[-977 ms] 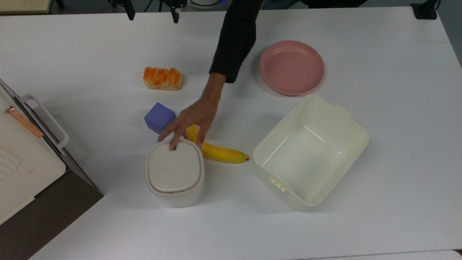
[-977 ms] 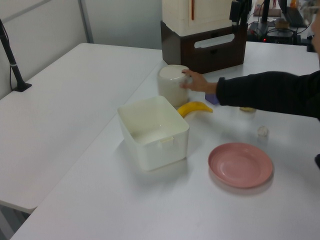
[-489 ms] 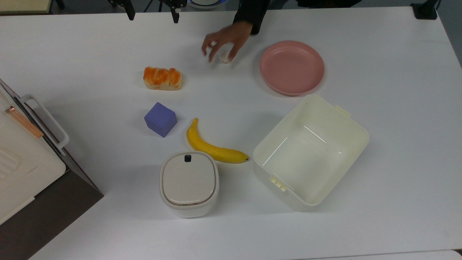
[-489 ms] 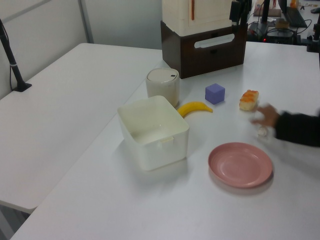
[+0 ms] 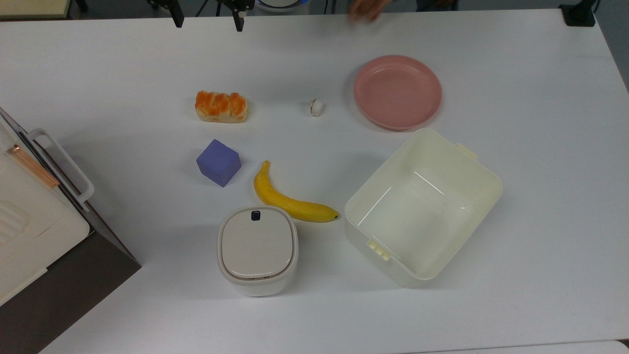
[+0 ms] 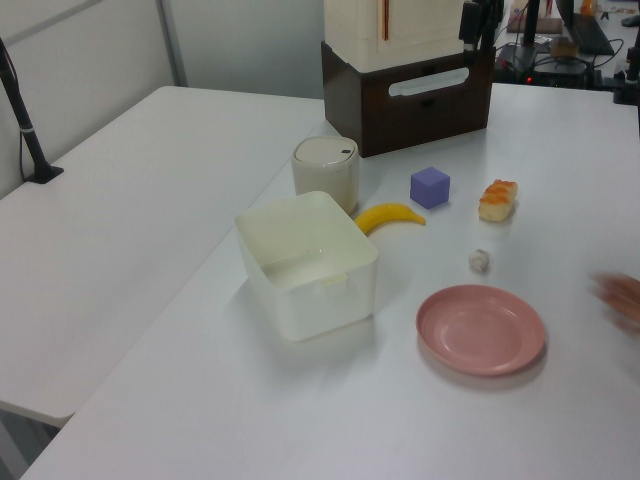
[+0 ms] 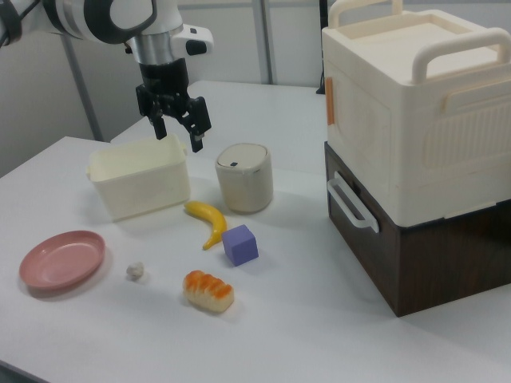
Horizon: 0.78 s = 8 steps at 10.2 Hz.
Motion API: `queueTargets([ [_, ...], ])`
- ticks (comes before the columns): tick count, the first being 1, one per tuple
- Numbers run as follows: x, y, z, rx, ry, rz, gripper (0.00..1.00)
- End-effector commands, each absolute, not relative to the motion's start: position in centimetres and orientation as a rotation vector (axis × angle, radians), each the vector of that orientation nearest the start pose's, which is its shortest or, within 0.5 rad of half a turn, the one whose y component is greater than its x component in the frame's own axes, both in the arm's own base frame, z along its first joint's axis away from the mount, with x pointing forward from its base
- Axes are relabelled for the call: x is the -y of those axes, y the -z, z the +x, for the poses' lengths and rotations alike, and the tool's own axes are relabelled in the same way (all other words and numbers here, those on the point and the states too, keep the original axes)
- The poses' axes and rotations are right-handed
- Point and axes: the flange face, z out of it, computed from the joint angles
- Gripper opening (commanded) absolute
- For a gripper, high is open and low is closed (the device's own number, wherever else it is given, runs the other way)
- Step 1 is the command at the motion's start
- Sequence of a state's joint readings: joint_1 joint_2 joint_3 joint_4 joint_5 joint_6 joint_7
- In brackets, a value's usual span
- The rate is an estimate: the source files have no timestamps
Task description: Put the bread on a plate
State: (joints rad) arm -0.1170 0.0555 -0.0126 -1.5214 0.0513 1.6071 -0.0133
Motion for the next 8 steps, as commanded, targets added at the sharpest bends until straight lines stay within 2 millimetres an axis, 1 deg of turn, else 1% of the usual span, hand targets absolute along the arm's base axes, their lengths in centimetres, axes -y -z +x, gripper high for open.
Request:
queueTargets([
  [1, 6.9, -62.1, 57.0, -0.181, 0.089, -3.083, 1.00],
  [4, 6.9, -61.8, 56.9, -0.164, 0.066, -3.085, 1.00],
  [8, 6.7, -60.7, 56.8, -0.160, 0.028, -3.084, 1.00],
])
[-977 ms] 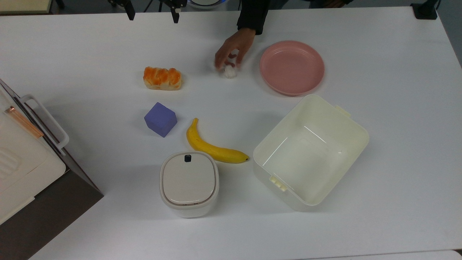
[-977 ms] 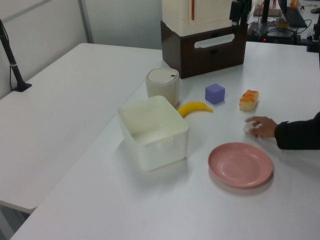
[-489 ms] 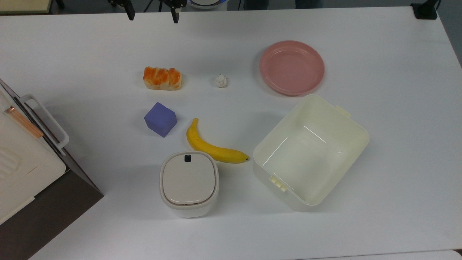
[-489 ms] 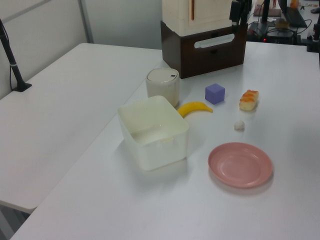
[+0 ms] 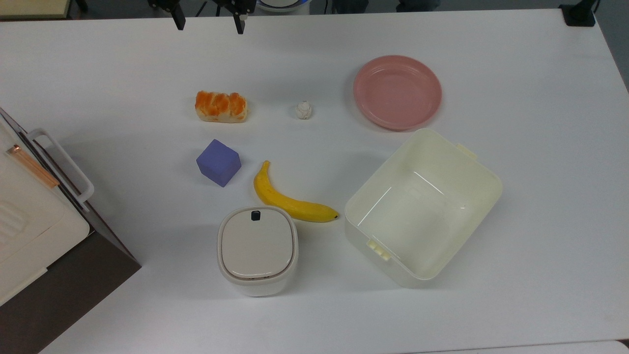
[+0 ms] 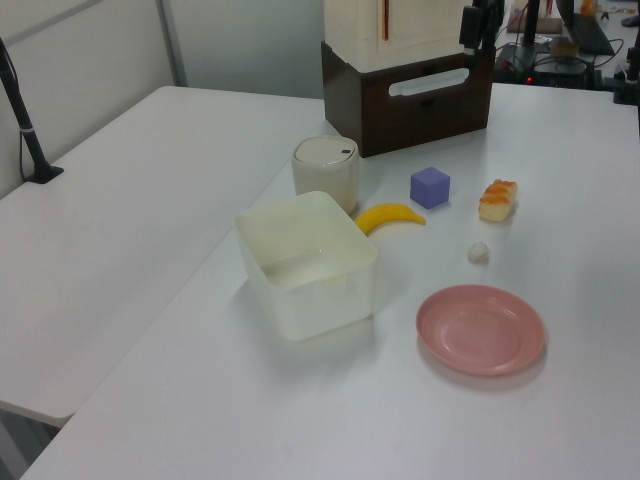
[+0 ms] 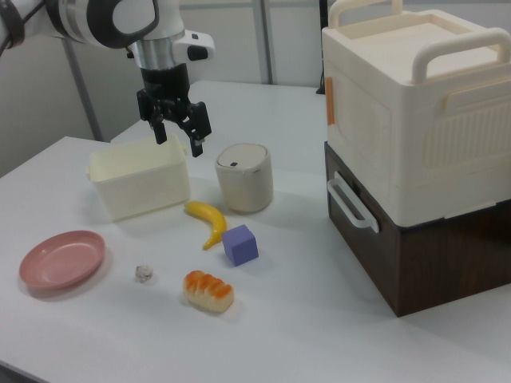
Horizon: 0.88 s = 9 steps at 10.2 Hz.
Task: Put the bread on a plate
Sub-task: 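Move the gripper down over the orange-glazed bread roll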
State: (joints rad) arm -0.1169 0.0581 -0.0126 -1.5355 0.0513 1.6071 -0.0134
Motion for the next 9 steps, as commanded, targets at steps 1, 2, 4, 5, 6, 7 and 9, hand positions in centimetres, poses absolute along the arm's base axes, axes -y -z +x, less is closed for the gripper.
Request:
queueTargets([
  [1, 6.7, -60.1, 56.8, -0.156, 0.009, -3.083, 1.00],
  [2, 6.6, -59.5, 56.8, -0.128, -0.005, -3.089, 1.00],
  [4, 6.8, -57.6, 56.7, 0.284, -0.040, -3.071, 1.00],
  [5, 7.0, -56.9, 56.6, 0.489, -0.057, -3.039, 1.00],
  [6, 7.0, -56.0, 56.4, 0.766, -0.075, -2.970, 1.00],
  [7, 6.9, -55.1, 56.4, 0.909, -0.087, -2.925, 1.00],
  [9, 6.4, -51.2, 56.5, 1.230, -0.046, -2.836, 1.00],
])
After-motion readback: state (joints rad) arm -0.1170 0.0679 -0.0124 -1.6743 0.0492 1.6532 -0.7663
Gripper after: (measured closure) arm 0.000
